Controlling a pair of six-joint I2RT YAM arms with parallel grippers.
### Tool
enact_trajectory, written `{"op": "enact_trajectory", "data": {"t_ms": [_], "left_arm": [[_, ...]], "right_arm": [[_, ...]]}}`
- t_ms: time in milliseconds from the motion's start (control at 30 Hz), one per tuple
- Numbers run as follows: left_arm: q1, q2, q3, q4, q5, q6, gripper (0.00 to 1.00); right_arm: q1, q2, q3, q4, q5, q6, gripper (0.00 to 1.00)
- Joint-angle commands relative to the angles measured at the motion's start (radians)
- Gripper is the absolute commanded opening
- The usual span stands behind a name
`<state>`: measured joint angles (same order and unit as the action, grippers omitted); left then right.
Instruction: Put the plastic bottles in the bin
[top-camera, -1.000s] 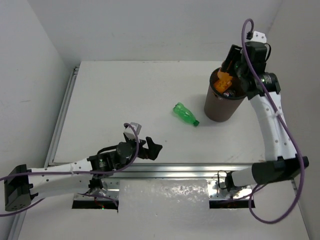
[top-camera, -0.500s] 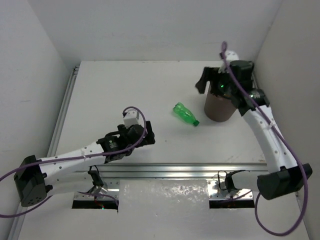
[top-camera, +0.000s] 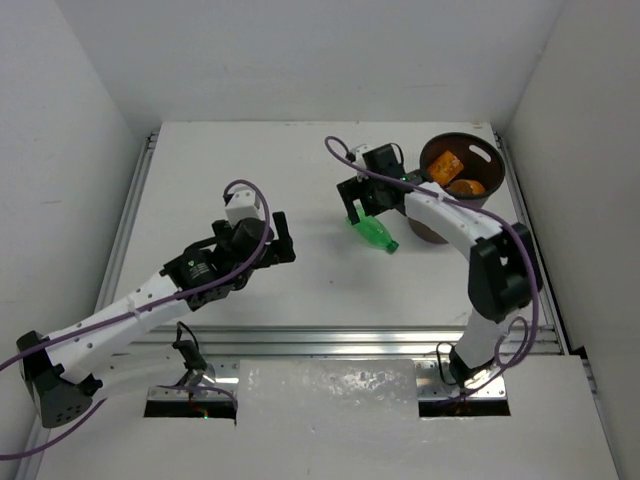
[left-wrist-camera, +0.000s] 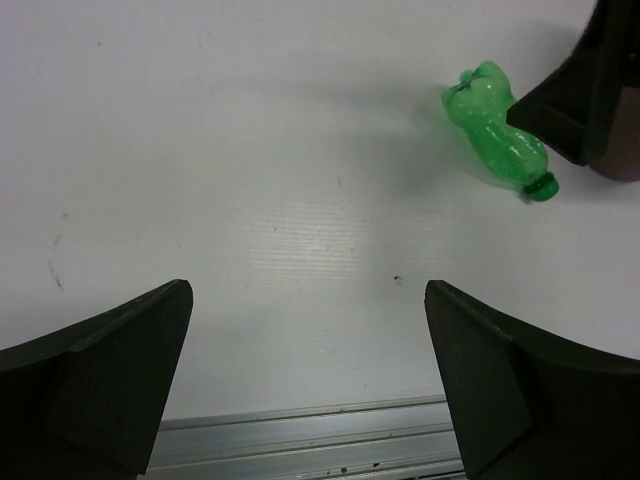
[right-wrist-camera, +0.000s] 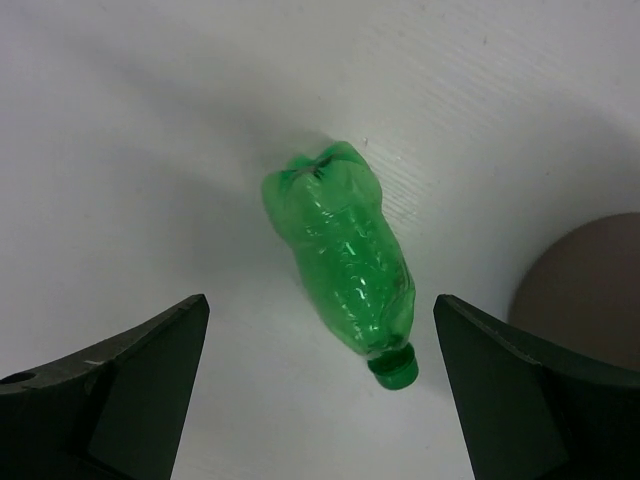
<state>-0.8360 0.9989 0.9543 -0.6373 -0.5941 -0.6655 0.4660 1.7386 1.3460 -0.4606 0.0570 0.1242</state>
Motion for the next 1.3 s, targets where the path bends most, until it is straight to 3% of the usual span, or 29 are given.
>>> {"op": "enact_trajectory", "data": {"t_ms": [0, 133, 267, 333, 367, 400, 467, 667, 800, 833, 1000, 1100, 1267], "left_arm": [[0.005, -0.006, 0.005, -0.054, 0.013, 0.035, 1.0], [0.002, -0.008, -0.015, -0.032, 0.043, 0.04, 1.0], [0.003, -0.013, -0.003, -0.013, 0.053, 0.059, 1.0], [0.003, -0.014, -0.005, -0.002, 0.057, 0.064, 1.0], [0.003, -0.016, -0.006, 0.004, 0.065, 0.067, 1.0], [0.003, -0.013, -0.008, 0.005, 0.068, 0.069, 1.0], [0.003, -0.008, -0.006, 0.004, 0.071, 0.069, 1.0], [0.003, -0.032, 0.038, -0.062, 0.042, 0.072, 1.0], [0.005, -0.063, 0.084, -0.151, -0.024, 0.076, 1.0], [0.005, -0.071, 0.086, -0.157, -0.045, 0.086, 1.0], [0.005, -0.157, 0.04, -0.118, -0.041, 0.112, 1.0], [0.005, -0.203, -0.017, -0.072, -0.006, 0.132, 1.0], [0.005, -0.201, -0.031, -0.064, 0.01, 0.138, 1.0]], "right_arm": [[0.0, 0.083, 0.09, 0.013, 0.056, -0.066, 0.94], [0.002, 0.212, 0.154, -0.045, 0.057, -0.066, 0.91], [0.006, 0.283, 0.157, -0.065, 0.044, -0.067, 0.8], [0.008, 0.299, 0.159, -0.072, 0.056, -0.072, 0.7], [0.016, 0.289, 0.166, -0.078, 0.061, -0.074, 0.51], [0.02, 0.279, 0.171, -0.085, 0.058, -0.077, 0.42], [0.048, 0.209, 0.18, -0.087, 0.056, -0.09, 0.32], [0.076, -0.092, 0.228, -0.081, -0.033, -0.052, 0.31], [0.066, -0.165, 0.337, -0.145, 0.127, -0.055, 0.32], [0.041, -0.172, 0.369, -0.153, 0.215, -0.058, 0.32], [-0.151, -0.189, 0.446, -0.17, 0.358, 0.087, 0.32], [-0.315, -0.231, 0.4, -0.061, 0.349, 0.144, 0.32], [-0.401, -0.093, 0.538, -0.113, 0.369, 0.132, 0.33]]}}
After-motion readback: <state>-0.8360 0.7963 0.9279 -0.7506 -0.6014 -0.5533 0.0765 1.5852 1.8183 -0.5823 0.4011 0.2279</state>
